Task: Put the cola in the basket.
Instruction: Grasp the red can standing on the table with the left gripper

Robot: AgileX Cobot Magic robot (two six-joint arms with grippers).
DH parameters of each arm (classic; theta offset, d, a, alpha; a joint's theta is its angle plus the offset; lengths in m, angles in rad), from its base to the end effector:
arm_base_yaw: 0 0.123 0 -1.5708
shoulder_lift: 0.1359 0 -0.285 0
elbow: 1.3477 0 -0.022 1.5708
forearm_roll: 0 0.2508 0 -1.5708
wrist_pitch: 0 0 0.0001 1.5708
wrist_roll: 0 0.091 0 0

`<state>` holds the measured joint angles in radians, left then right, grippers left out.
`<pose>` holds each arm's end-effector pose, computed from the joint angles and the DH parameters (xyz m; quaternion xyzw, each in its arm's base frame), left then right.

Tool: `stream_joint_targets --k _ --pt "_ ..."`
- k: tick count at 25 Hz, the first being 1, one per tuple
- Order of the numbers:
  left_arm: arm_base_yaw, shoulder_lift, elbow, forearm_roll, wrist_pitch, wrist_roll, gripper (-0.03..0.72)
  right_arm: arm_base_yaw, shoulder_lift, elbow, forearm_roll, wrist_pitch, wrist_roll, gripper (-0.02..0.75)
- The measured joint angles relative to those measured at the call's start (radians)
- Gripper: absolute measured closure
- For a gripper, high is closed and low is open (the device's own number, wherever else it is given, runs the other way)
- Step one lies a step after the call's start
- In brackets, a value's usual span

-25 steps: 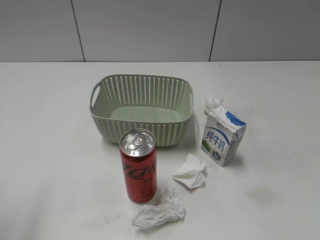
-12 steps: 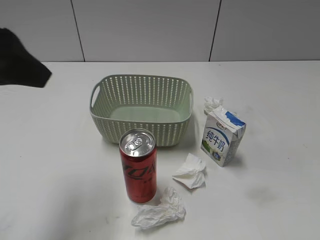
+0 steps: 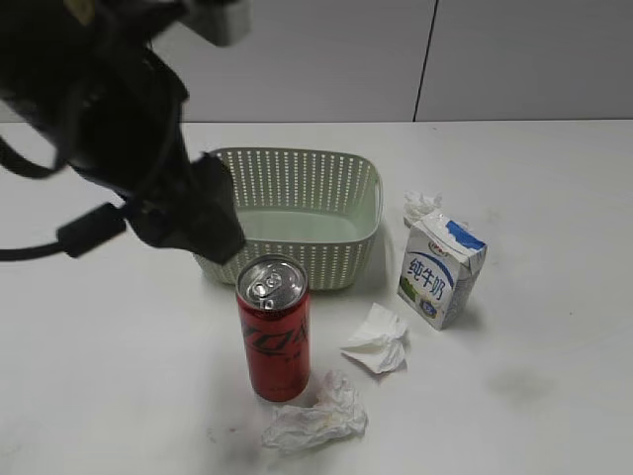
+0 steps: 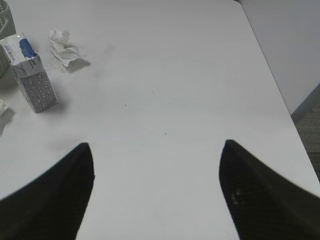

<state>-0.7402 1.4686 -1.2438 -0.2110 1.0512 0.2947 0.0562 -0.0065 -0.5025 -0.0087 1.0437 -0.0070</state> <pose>0.2067 -0.2113 0.3125 0.4534 0.8653 -0.1389 0.1621 -0.0054 -0.0010 0.2793 -0.0266 0.8460 0.0088 0.5325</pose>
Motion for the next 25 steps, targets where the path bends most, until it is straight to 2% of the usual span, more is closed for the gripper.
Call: stream_joint_targets --k 3,7,13,25 --pt "-0.033 0.085 -0.028 0.017 0.006 -0.022 0.067 0.0 0.0 0.0 0.0 0.0 0.0 0.147" --pt "-0.036 0.183 -0.068 0.022 0.006 -0.037 0.067 0.0 0.0 0.0 0.0 0.0 0.0 0.148" --pt "-0.036 0.247 -0.116 -0.042 0.009 -0.041 0.067 0.0 0.0 0.0 0.0 0.0 0.0 0.148" --pt "-0.068 0.335 -0.119 -0.035 0.023 -0.041 0.067 0.0 0.0 0.0 0.0 0.0 0.0 0.147"
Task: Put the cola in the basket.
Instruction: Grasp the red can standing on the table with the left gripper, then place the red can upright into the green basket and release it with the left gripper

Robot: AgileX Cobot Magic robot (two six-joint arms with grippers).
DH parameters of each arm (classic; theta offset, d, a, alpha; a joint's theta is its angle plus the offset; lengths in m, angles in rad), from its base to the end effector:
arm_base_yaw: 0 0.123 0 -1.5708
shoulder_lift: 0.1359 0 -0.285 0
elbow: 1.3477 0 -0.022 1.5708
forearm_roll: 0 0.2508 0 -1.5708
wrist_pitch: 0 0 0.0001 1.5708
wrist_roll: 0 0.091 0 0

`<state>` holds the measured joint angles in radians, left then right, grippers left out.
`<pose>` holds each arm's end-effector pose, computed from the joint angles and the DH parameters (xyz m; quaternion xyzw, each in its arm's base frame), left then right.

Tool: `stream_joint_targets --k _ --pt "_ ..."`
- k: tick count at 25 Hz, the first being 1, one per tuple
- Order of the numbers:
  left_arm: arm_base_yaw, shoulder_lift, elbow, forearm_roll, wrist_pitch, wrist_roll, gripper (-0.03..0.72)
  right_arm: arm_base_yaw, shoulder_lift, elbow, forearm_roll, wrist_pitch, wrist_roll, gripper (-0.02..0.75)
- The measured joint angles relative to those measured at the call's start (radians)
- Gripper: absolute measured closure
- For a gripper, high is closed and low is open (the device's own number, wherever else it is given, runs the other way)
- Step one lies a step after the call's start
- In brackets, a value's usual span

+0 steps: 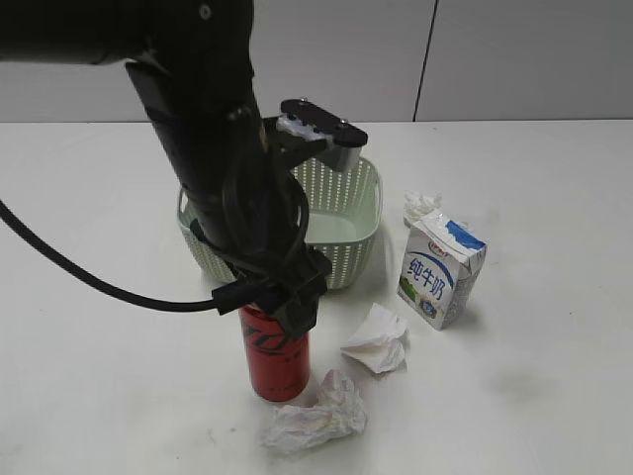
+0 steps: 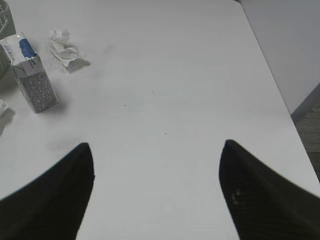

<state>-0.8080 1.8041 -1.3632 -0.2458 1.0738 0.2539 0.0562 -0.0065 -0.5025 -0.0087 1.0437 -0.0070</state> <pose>0.2343 -0.2733 0.2347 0.4576 0.8792 -0.1268 0.0378 -0.0054 -0.0010 0.2793 -0.0266 0.8460 0.0088 0.5325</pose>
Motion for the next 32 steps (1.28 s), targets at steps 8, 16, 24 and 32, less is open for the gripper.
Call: stream_joint_targets --k 8,16,24,32 --pt "-0.001 0.079 0.0 0.025 -0.009 -0.001 0.071 0.0 0.0 0.0 0.0 0.0 0.0 0.148" --pt "-0.001 0.081 0.0 0.032 -0.011 -0.001 0.156 0.0 0.0 0.0 0.0 0.0 0.0 0.148" --pt "-0.001 0.082 -0.062 0.048 0.14 -0.001 0.156 0.0 0.0 0.0 0.0 0.0 0.0 0.147" --pt "-0.001 -0.009 -0.23 0.054 0.144 -0.003 0.156 0.0 0.0 0.0 0.0 0.0 0.0 0.148"
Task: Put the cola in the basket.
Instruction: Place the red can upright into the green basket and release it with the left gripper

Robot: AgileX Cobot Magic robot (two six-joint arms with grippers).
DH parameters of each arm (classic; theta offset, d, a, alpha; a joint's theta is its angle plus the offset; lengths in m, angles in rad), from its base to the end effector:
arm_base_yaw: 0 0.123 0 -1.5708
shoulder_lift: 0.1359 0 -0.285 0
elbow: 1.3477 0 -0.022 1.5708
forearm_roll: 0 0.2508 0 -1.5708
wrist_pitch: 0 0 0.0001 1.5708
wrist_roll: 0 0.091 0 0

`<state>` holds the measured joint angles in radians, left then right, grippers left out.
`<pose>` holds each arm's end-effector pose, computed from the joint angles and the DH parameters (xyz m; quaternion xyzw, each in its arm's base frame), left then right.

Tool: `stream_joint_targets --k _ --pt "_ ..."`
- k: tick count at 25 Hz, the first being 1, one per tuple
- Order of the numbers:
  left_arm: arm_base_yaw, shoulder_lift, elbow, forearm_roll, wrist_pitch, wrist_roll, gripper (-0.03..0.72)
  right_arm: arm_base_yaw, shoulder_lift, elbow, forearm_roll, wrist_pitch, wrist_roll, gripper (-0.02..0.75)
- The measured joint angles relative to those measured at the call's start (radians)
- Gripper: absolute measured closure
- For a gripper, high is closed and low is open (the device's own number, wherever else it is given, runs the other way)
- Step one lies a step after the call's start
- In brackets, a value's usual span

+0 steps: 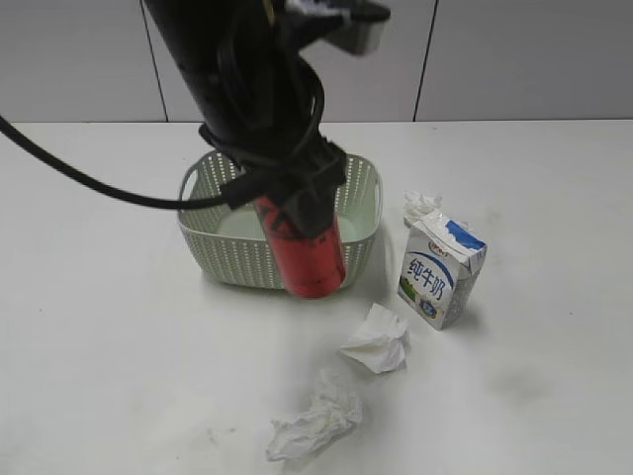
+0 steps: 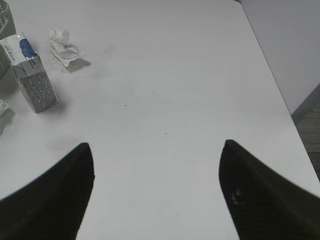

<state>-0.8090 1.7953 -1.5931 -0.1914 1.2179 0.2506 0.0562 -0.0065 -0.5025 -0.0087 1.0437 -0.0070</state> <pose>0.2462 -0.2816 0.2959 0.4804 0.8641 -0.1219 0.0879 -0.0054 -0.0010 0.2793 -0.0266 0.8460 0.0088 0.5325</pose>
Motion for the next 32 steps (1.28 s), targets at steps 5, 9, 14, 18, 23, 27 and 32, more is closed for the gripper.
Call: stream_joint_targets --k 5,9,14,18,23,27,32 --pt "0.002 -0.036 -0.105 0.03 0.011 -0.012 0.156 0.0 0.0 0.0 0.0 0.0 0.0 0.148" --pt "0.04 -0.018 -0.188 0.104 0.019 -0.014 0.156 0.0 0.0 0.0 0.0 0.0 0.0 0.147" --pt "0.124 0.068 -0.269 0.136 0.021 -0.014 0.156 0.0 0.0 0.0 0.0 0.0 0.0 0.147" --pt "0.147 0.149 -0.3 0.149 0.014 -0.014 0.156 0.0 0.0 0.0 0.0 0.0 0.0 0.147" --pt "0.147 0.231 -0.301 0.191 -0.081 -0.014 0.156 0.0 0.0 0.0 0.0 0.0 0.0 0.148" --pt "0.147 0.269 -0.303 0.191 -0.111 -0.014 0.156 0.0 0.0 0.0 0.0 0.0 0.0 0.148" --pt "0.147 0.326 -0.304 0.191 -0.114 -0.014 0.156 0.0 0.0 0.0 0.0 0.0 0.0 0.147"
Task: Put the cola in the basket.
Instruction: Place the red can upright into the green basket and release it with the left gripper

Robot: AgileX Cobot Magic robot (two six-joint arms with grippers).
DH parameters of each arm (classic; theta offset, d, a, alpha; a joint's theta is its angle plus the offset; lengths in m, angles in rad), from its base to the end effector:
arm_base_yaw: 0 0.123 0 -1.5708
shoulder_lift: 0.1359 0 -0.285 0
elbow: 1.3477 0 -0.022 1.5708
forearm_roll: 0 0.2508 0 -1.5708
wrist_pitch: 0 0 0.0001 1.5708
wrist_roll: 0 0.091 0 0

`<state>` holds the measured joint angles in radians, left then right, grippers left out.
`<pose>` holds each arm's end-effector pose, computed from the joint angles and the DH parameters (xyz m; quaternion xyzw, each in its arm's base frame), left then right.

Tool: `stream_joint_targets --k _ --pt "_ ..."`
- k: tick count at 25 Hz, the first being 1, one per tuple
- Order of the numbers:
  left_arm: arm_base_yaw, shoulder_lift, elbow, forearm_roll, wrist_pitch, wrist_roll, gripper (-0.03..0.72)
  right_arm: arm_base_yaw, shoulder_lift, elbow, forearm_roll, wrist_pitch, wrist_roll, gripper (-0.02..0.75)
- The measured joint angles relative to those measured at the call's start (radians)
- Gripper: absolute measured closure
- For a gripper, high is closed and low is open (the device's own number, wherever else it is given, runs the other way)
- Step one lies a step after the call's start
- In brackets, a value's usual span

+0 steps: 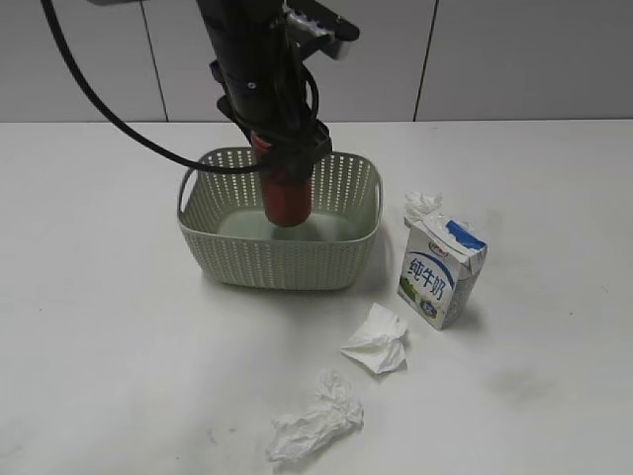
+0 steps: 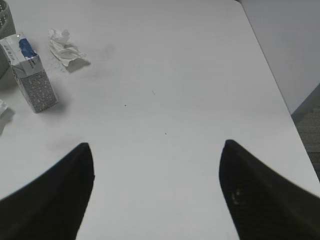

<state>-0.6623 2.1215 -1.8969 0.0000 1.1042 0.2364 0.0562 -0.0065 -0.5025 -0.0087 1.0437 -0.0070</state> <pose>0.3639 -0.2838 0.2447 0.4285 0.8886 -0.0346 0.1602 -0.0054 -0.0010 0.2793 -0.0266 0.8460 0.0088 0.5325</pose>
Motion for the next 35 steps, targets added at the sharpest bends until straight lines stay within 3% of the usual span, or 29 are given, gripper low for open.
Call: stream_joint_targets --k 11,14,17,30,35 --pt "0.0 0.056 0.0 -0.032 -0.026 0.001 0.149 0.0 0.0 0.0 0.0 0.0 0.0 0.147" --pt "0.0 0.055 -0.005 -0.035 -0.031 0.001 0.055 0.0 0.0 0.0 0.0 0.0 0.0 0.147" --pt "0.001 0.055 -0.008 -0.035 -0.018 0.001 0.035 0.0 0.0 0.0 0.0 0.0 0.0 0.147" --pt "0.008 -0.139 -0.008 -0.061 0.065 0.001 0.049 0.0 0.0 0.0 0.0 0.0 0.0 0.147" --pt "0.086 -0.205 -0.008 -0.066 0.099 -0.005 0.077 0.0 0.0 0.0 0.0 0.0 0.0 0.147"
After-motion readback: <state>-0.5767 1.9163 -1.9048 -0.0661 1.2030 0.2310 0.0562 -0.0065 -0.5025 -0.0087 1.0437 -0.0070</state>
